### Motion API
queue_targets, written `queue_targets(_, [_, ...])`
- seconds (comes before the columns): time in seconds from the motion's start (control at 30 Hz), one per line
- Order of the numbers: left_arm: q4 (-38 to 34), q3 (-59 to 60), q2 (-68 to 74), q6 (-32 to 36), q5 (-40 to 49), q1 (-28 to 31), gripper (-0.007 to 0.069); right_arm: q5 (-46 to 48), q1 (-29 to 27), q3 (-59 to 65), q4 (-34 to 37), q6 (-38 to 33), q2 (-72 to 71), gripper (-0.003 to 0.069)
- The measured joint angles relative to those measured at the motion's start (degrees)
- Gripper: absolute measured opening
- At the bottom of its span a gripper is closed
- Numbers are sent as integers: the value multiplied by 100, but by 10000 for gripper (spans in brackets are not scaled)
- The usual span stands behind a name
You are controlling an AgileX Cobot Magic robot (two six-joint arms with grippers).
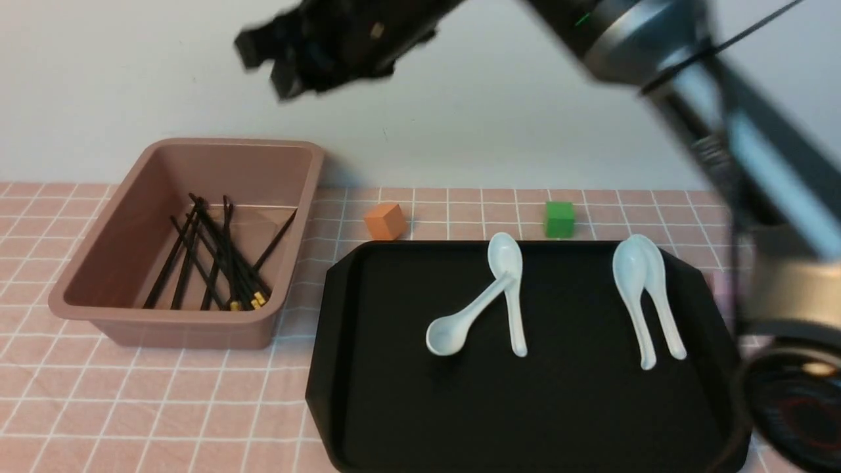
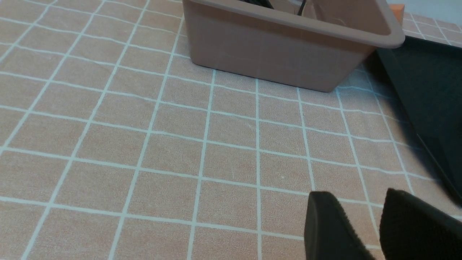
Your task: On pink tablecloth take chopsticks from black tray and put them in box.
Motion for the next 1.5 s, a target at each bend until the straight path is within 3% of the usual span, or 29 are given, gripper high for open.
queue_targets(0.07, [0,0,0,0,0,0,239,19,0,310,-88,-73,-561,87])
queue_targets(0.17, [0,0,0,0,0,0,239,44,0,1270,-181,-94,-1533,-9])
queue_targets(0.23, [0,0,0,0,0,0,239,49,0,1831,-276,-97,-2016,-15])
queue_targets(0.4, [0,0,0,0,0,0,239,56,0,4580,-805,102,-4217,-16])
queue_targets(0.63, [0,0,0,0,0,0,239,67,0,7212,-1482,1402,-6143,-14])
queue_targets(0.77, [0,0,0,0,0,0,239,67,0,7963,-1520,1732,-6907,-12])
queue_targets(1.07, [0,0,0,0,0,0,239,67,-8,8584,-1488,1742,-8108,-8])
queue_targets(1.17, [0,0,0,0,0,0,239,-38,-339,9152,-1603,1388,-8464,-8])
queue_targets(1.23, [0,0,0,0,0,0,239,-955,-1202,10242,-1527,530,-8865,-7])
queue_targets(1.27, [0,0,0,0,0,0,239,-1052,-1274,10336,-1504,459,-8900,-7])
queue_targets(1.3, [0,0,0,0,0,0,239,-1862,-1826,11165,-1258,-108,-9238,-7])
queue_targets(1.37, [0,0,0,0,0,0,239,-2926,-2414,12275,-952,-770,-9770,-7])
queue_targets(1.4, [0,0,0,0,0,0,239,-3032,-2465,12386,-922,-829,-9829,-7])
queue_targets(1.5, [0,0,0,0,0,0,239,-4610,-3100,14217,-457,-1453,-11006,-7])
